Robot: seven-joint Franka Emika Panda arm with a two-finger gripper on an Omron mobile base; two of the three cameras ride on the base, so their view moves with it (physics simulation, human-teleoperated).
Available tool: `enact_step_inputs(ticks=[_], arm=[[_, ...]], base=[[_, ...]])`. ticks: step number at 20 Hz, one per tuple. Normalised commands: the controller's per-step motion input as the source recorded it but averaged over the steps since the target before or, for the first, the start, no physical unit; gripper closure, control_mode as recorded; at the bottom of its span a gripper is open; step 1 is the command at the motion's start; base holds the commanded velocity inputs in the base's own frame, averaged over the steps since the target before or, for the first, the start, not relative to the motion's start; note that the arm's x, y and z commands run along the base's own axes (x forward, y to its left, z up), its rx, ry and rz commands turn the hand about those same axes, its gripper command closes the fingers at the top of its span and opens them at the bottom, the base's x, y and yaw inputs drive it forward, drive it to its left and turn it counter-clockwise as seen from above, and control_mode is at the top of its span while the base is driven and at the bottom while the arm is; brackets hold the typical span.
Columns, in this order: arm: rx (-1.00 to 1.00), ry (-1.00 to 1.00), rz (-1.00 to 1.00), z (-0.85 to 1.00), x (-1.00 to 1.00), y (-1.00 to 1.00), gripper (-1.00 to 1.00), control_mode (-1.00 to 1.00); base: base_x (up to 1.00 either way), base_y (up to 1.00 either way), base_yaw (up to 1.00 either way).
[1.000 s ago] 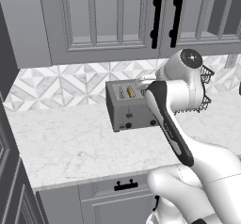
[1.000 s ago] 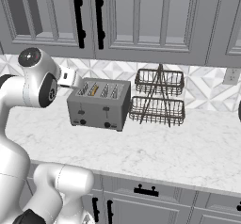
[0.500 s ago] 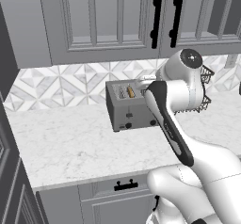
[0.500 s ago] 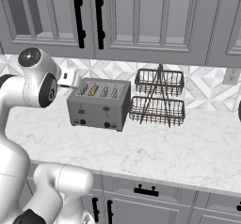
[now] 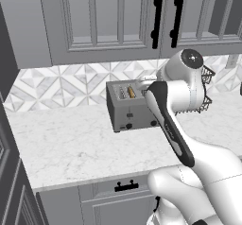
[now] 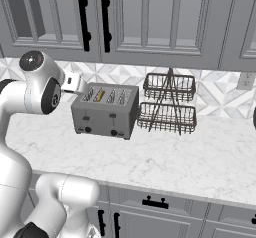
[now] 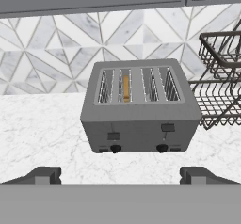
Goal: Start the toaster. Once the lever pops up, take the bread to the plate on the dining counter.
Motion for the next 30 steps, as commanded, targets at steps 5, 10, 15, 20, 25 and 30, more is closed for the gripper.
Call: enact_step_inputs(ticks=[5, 10, 15, 20, 25, 30], arm=[[0.00, 0.00, 0.00, 0.00, 0.00, 0.00, -1.00, -1.00], [0.00, 0.00, 0.00, 0.00, 0.00, 0.00, -1.00, -1.00], [0.00, 0.00, 0.00, 0.00, 0.00, 0.00, -1.00, -1.00], [0.00, 0.00, 0.00, 0.00, 0.00, 0.00, -1.00, -1.00], [0.00, 0.00, 0.00, 0.00, 0.00, 0.00, -1.00, -1.00], [0.00, 0.00, 0.00, 0.00, 0.00, 0.00, -1.00, -1.00]], base=[[0.00, 0.00, 0.00], [0.00, 0.00, 0.00], [0.00, 0.00, 0.00], [0.00, 0.00, 0.00], [0.00, 0.00, 0.00], [0.00, 0.00, 0.00]])
